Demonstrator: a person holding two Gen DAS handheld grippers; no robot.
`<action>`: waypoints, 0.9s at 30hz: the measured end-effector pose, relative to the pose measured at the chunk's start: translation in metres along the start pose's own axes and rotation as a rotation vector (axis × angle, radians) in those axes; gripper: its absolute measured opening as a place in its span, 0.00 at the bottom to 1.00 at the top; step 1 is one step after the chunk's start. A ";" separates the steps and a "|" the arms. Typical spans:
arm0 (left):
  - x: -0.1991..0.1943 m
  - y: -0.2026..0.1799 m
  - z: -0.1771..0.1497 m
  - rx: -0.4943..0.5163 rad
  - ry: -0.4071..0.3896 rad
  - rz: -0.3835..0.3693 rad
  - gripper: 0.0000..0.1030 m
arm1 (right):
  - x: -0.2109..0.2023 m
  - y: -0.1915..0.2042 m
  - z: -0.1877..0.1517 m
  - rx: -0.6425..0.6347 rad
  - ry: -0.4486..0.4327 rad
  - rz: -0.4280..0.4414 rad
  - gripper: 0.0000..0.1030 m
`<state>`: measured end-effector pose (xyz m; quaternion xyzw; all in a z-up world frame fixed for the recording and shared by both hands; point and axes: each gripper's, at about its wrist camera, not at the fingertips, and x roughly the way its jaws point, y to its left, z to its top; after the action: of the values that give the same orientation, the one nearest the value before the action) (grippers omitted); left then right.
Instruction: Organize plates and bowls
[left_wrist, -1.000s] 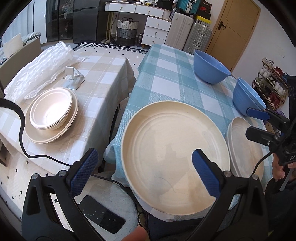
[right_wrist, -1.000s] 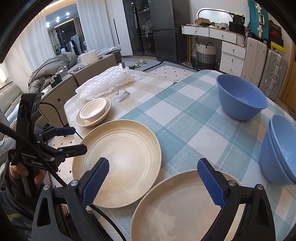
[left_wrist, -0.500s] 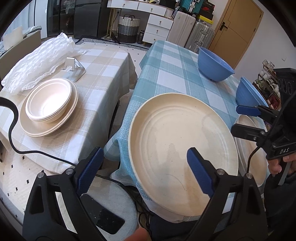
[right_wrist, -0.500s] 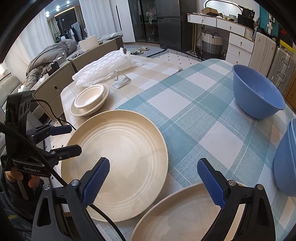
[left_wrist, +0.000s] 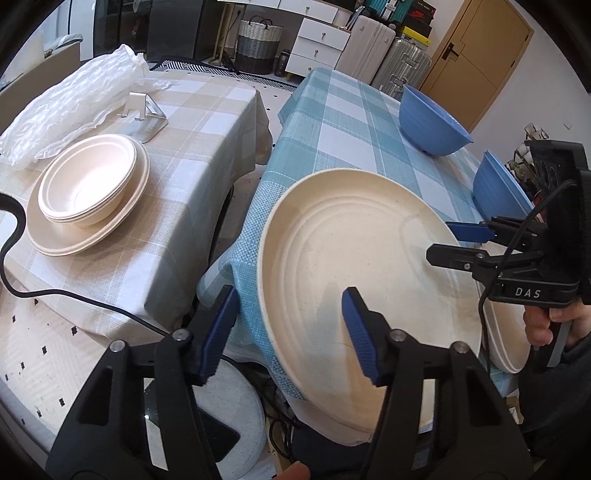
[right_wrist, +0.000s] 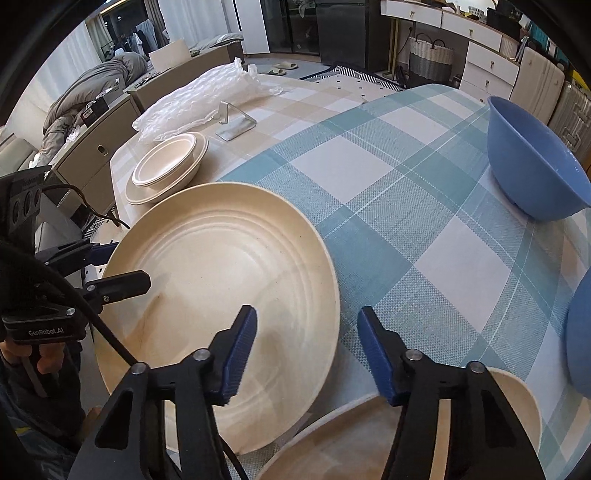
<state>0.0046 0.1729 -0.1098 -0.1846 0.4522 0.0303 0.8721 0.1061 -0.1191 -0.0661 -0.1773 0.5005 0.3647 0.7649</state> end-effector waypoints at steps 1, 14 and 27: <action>0.000 0.000 0.000 0.000 0.001 0.002 0.51 | 0.001 0.000 0.001 0.001 0.003 0.002 0.52; 0.003 0.001 -0.001 0.004 -0.003 0.051 0.38 | 0.009 0.007 0.000 -0.032 0.017 -0.043 0.25; -0.006 0.010 -0.002 -0.020 -0.023 0.038 0.22 | 0.003 0.011 0.003 -0.006 -0.020 -0.011 0.15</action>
<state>-0.0024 0.1826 -0.1090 -0.1845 0.4451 0.0535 0.8747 0.1006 -0.1088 -0.0665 -0.1784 0.4908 0.3638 0.7713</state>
